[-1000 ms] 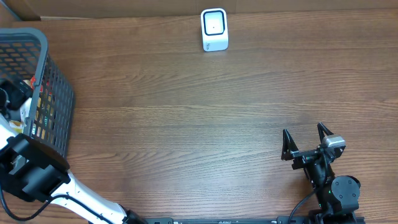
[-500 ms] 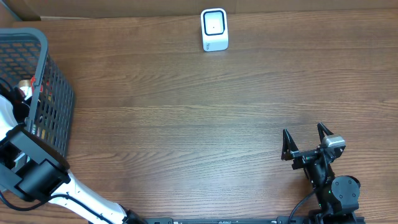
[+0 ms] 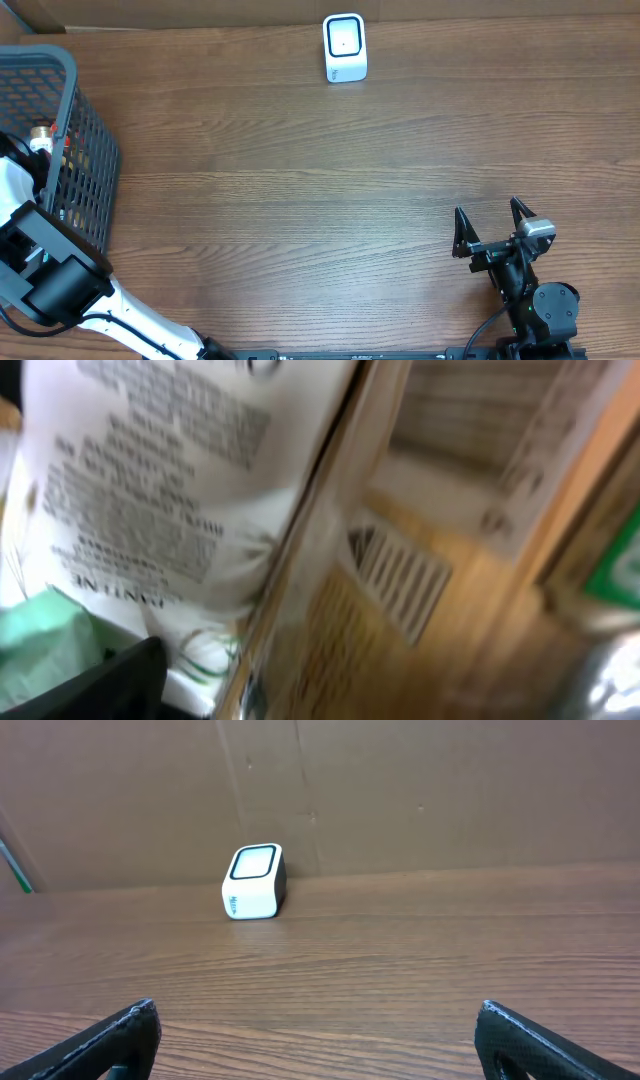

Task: Scan the item barcode
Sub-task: 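Grasp the San Remo pasta pack in the basket with the left gripper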

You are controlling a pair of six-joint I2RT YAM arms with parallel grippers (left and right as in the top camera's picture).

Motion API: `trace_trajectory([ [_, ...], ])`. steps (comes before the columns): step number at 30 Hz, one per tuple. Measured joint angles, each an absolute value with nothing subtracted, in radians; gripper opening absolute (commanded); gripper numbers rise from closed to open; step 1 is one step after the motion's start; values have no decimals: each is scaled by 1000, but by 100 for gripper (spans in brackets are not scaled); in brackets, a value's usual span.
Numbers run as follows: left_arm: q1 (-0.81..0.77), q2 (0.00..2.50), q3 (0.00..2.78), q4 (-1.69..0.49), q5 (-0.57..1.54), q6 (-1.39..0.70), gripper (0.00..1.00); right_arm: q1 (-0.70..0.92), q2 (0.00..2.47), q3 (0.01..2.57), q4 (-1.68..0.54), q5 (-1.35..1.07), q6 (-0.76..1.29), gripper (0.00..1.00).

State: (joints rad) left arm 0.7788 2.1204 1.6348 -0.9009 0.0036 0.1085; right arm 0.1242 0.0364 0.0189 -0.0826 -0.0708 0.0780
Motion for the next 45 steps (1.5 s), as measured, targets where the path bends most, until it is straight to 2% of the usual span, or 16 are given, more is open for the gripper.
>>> trace_trajectory([
  [11,776,2128,1794,-1000,73,108,87,124,36,19,-83,-71,78,100],
  [24,760,2129,1697,-943,88,108,79,124,36,19,-83,-71,78,100],
  [27,761,2129,1652,-914,49,106,68,124,36,19,-83,-71,78,100],
  [29,761,2129,1626,-900,27,106,51,124,36,19,-83,-71,78,100],
  [31,760,2127,1622,-890,17,107,5,124,36,19,-83,-71,78,100],
  [39,760,2106,1635,-900,-17,149,4,124,36,19,-83,-71,78,100],
  [45,759,2130,1779,-1111,-17,58,4,124,36,19,-83,-71,78,100],
])
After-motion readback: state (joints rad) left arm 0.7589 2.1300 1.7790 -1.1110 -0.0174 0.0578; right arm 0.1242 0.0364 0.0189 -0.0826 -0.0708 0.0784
